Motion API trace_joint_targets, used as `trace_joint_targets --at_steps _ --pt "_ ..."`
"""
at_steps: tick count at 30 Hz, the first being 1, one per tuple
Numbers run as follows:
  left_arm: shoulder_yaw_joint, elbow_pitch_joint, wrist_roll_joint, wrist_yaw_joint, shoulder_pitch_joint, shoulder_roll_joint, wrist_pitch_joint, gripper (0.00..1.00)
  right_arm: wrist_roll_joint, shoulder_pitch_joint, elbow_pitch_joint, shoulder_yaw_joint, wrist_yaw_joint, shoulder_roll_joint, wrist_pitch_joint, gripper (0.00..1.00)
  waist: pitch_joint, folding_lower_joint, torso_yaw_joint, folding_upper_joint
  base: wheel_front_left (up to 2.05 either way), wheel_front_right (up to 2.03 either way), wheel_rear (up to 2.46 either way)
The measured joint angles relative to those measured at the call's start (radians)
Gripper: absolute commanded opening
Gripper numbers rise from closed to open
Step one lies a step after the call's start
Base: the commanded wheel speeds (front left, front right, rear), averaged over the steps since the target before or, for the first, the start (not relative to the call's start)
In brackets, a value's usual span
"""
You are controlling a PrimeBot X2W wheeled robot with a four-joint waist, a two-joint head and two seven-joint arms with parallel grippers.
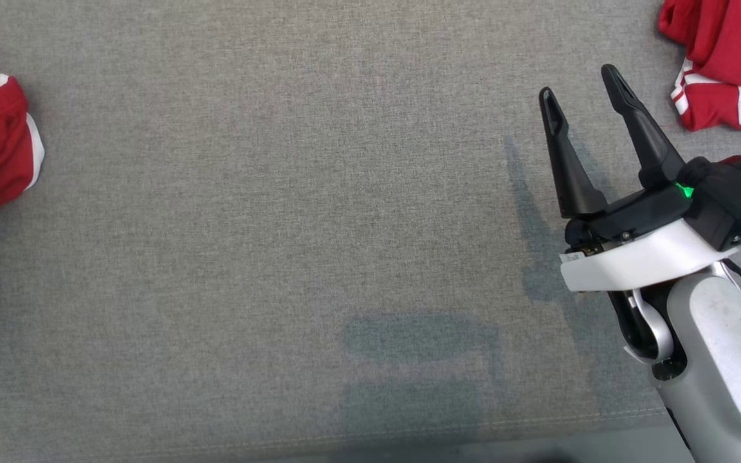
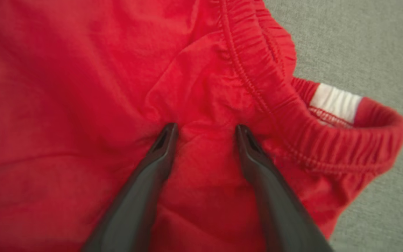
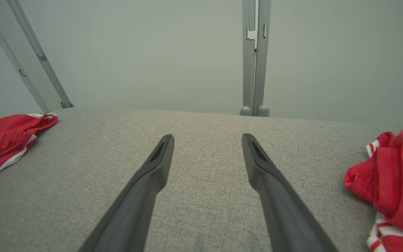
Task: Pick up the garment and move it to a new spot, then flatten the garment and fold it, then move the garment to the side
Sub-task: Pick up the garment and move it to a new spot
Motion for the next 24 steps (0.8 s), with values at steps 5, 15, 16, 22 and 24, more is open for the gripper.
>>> trace_joint_targets --at_steps 5,15,16,22,24 --pt "-0.008 0.025 0.000 -0.026 -0.009 -0.006 0.008 0.00 0.000 -0.002 0.017 0.006 0.001 0.002 -0.009 1.00 -0.015 0.0000 0.003 0.0000 0.00 0.00 0.00" --pt "-0.027 0.070 0.028 -0.070 -0.017 -0.040 -0.090 0.00 0.001 -0.002 0.063 0.008 0.010 0.006 -0.040 1.00 -0.066 0.0000 0.004 0.0000 0.00 0.00 0.00" --pt "-0.029 0.068 0.032 -0.075 -0.017 -0.046 -0.106 0.00 0.001 -0.002 0.068 0.009 0.010 0.007 -0.043 1.00 -0.073 0.0000 0.004 0.0000 0.00 0.00 0.00" --pt "-0.060 0.063 0.071 -0.098 -0.017 -0.051 -0.177 0.00 0.012 -0.001 0.106 0.006 0.011 0.014 -0.059 1.00 -0.125 0.0000 0.005 0.0000 0.00 0.00 0.00" --pt "-0.072 0.061 0.080 -0.102 -0.017 -0.058 -0.194 0.00 0.015 0.003 0.119 0.005 0.018 0.019 -0.061 1.00 -0.146 0.0000 0.005 0.0000 0.00 0.00 0.00"
